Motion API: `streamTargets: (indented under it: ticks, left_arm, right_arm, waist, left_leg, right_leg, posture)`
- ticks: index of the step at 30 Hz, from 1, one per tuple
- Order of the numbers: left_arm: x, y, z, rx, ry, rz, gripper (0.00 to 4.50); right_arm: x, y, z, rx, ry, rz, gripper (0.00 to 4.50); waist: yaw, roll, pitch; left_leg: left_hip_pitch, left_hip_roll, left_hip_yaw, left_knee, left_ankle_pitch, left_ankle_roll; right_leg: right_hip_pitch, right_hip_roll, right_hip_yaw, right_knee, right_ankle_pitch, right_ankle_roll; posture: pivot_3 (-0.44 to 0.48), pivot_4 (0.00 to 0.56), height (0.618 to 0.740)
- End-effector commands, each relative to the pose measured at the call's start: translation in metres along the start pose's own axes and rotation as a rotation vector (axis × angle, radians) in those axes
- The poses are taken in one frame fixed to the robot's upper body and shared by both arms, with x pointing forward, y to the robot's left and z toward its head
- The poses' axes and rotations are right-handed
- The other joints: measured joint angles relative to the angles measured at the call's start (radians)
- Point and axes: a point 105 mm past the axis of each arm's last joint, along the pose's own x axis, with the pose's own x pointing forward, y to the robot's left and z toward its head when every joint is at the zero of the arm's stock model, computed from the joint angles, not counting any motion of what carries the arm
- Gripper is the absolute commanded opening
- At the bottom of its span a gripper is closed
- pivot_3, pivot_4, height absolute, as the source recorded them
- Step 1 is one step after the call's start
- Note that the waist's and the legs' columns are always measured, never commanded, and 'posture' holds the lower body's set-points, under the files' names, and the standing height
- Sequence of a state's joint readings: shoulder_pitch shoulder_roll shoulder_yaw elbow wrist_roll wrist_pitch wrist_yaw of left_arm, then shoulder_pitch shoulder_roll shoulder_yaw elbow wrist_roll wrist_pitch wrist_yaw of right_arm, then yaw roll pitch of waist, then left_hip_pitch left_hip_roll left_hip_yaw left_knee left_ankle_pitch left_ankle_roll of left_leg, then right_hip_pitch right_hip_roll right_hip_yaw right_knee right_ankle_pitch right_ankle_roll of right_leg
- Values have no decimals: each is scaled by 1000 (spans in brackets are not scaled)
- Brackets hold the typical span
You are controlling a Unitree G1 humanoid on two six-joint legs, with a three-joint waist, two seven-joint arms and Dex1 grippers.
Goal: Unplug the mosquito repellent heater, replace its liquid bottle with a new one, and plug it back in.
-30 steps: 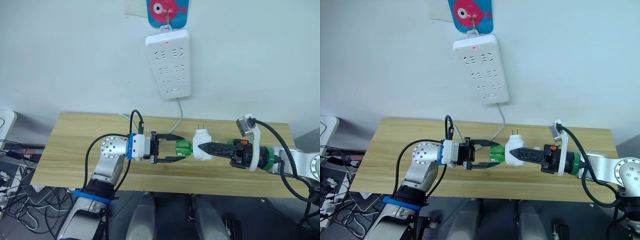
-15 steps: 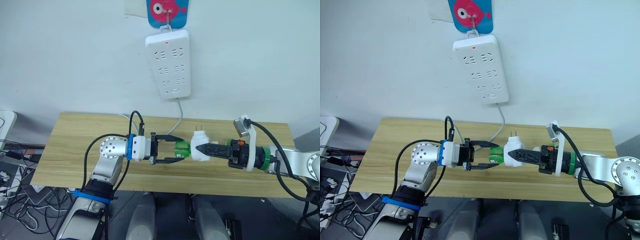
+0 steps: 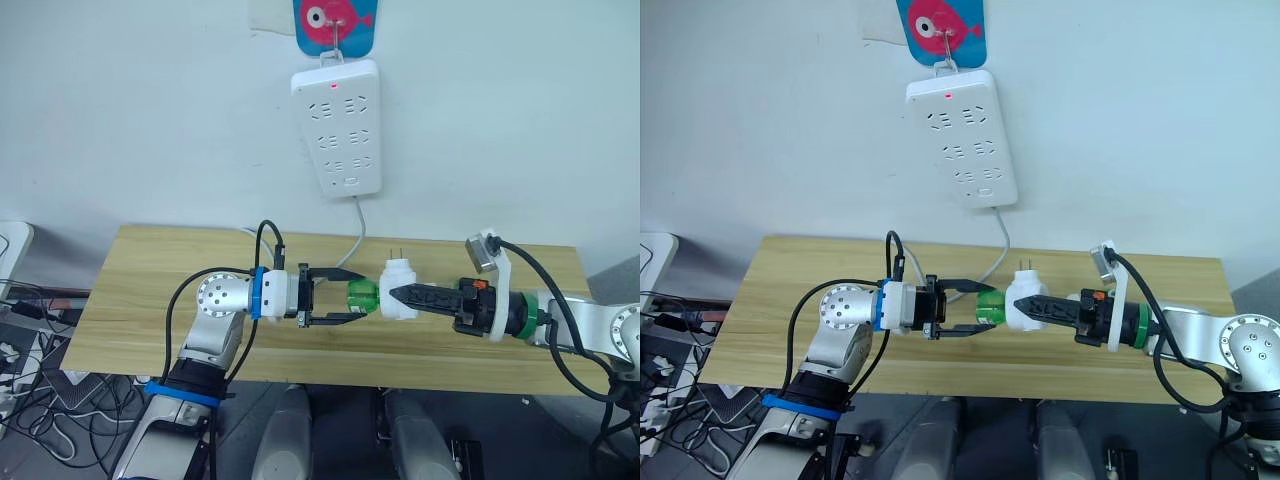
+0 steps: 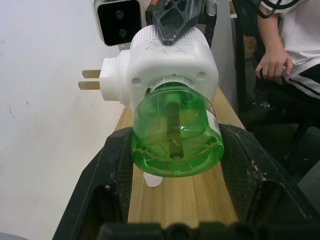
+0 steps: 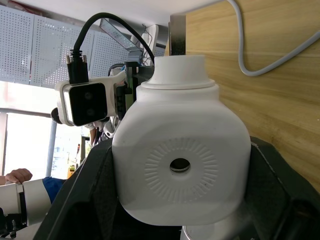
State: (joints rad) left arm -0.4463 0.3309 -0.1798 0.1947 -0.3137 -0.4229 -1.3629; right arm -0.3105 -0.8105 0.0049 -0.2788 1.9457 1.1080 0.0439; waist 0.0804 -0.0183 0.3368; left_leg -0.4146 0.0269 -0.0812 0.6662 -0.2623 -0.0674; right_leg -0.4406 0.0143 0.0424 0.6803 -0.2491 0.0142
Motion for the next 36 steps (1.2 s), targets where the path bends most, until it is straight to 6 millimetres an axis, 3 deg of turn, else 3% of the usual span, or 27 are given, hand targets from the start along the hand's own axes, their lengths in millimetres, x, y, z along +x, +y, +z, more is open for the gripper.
streamTargets:
  ticks: [1,11,36]
  left_arm:
    - [10,-2,13,53,-56,-23,2225]
    - [6,-3,9,42,-36,-9,2225]
    - [8,6,7,23,-35,36,2225]
  right_arm:
    - [2,15,-5,-31,36,65,4467]
    - [-8,15,-10,-20,45,74,4467]
    - [-5,25,-30,-31,88,108,4467]
  waist:
    - [0,0,0]
    - [0,0,0]
    - [0,0,0]
  left_leg:
    - [0,0,0,0,0,0]
    - [0,0,0,0,0,0]
    - [0,0,0,1,0,0]
  right_leg:
    - [0,0,0,0,0,0]
    - [0,0,0,0,1,-1]
    - [0,0,0,1,1,-1]
  posture:
    - [229,279,740]
    - [226,285,740]
    - [221,291,740]
